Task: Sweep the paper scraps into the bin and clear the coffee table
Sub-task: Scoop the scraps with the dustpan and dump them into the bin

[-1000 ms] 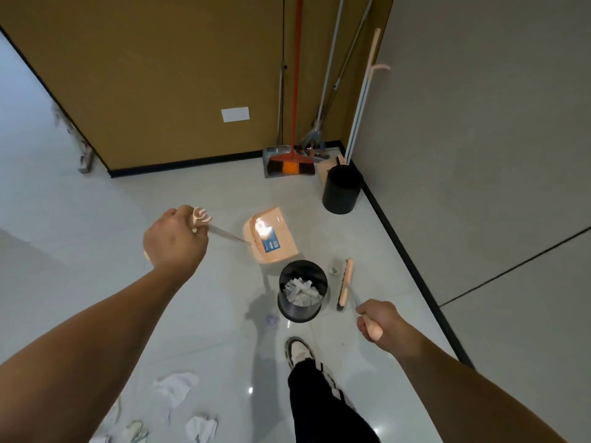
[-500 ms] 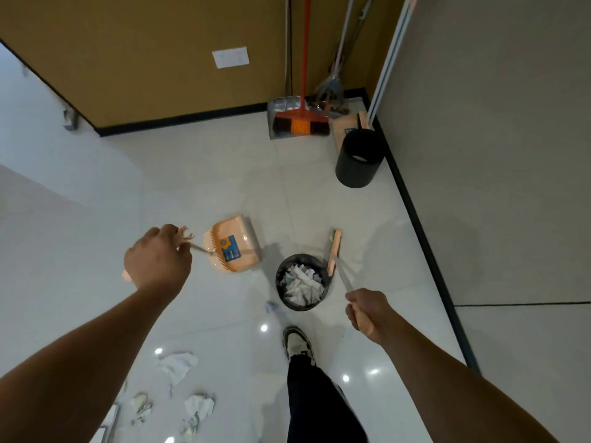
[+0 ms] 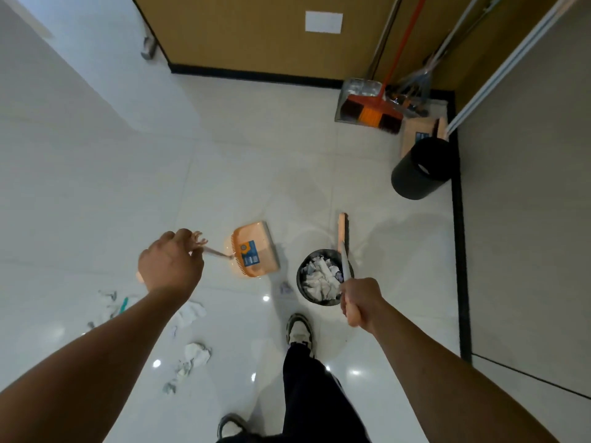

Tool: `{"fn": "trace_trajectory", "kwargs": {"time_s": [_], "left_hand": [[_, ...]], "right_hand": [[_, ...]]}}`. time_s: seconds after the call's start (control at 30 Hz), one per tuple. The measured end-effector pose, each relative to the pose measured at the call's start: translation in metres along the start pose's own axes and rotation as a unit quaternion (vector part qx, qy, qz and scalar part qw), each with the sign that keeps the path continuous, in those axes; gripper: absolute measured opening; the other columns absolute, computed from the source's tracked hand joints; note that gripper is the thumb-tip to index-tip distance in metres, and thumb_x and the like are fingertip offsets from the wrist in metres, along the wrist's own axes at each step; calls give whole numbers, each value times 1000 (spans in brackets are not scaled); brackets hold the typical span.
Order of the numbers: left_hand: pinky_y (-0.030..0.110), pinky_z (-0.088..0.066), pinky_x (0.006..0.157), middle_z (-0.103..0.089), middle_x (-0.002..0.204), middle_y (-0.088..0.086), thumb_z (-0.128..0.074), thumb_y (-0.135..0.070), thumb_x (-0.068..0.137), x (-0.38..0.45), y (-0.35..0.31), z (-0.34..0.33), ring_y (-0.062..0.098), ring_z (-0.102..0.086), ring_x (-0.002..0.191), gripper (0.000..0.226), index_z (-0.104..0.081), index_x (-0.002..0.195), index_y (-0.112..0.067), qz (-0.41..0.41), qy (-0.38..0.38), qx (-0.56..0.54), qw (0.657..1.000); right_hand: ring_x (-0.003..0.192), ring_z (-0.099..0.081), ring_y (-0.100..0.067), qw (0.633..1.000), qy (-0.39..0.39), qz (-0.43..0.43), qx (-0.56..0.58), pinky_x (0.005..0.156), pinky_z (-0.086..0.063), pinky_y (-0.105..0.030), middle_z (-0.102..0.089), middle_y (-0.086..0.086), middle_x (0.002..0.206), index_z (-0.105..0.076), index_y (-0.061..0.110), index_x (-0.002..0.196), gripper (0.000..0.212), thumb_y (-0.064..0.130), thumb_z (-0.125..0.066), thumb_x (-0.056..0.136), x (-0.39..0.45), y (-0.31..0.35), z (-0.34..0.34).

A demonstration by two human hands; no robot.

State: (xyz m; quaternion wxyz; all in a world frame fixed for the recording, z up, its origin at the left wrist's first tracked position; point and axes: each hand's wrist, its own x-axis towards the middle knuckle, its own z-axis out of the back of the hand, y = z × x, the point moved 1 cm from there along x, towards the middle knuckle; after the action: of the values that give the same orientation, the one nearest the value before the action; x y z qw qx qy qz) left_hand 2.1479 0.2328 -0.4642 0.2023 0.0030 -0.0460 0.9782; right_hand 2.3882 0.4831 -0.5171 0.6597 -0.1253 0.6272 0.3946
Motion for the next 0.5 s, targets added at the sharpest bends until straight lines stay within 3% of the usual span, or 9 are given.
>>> {"fn": "trace_trajectory", "kwargs": {"time_s": [0.07,0.2,0.3,0.4,0.5], "left_hand": [[27,-35,52,-54,66,1,-70,-28,81,-8,15,2,25,-45,50,13,-64,85,-17,10,-4,2,1000],[28,-39,50,-54,65,1,-70,-27,83,-23,42,10,26,-47,50,13,-66,86,-15,31,-12,-3,999],[32,-44,51,-55,66,3,-70,-25,82,-35,61,19,30,-51,53,12,-67,86,-15,51,-14,-8,999],[34,-45,54,-56,68,5,-71,-24,81,-50,81,25,33,-53,55,12,-68,87,-13,79,-13,-14,997],[34,-45,54,-57,69,6,-71,-23,81,-69,106,30,33,-54,56,12,-68,87,-13,98,-15,-10,995]], "right_hand": [[34,-39,-14,1000,1,14,-17,37,-34,-20,-47,-5,53,-62,-3,107,27,-8,-47,85,0,1,-13],[37,-43,-14,997,26,30,-70,37,-37,-21,-50,-9,60,-58,-8,112,23,-3,-52,90,-8,1,-42],[34,-42,-14,993,53,23,-106,35,-35,-19,-48,-9,57,-59,-4,91,5,-2,-54,91,-18,0,-68],[34,-40,-13,986,84,-1,-144,34,-33,-17,-46,-6,54,-54,8,72,21,5,-57,93,-29,-10,-94],[30,-36,-11,979,106,-19,-174,34,-30,-16,-43,-3,49,-59,5,80,14,5,-55,94,-42,-31,-117]]}}
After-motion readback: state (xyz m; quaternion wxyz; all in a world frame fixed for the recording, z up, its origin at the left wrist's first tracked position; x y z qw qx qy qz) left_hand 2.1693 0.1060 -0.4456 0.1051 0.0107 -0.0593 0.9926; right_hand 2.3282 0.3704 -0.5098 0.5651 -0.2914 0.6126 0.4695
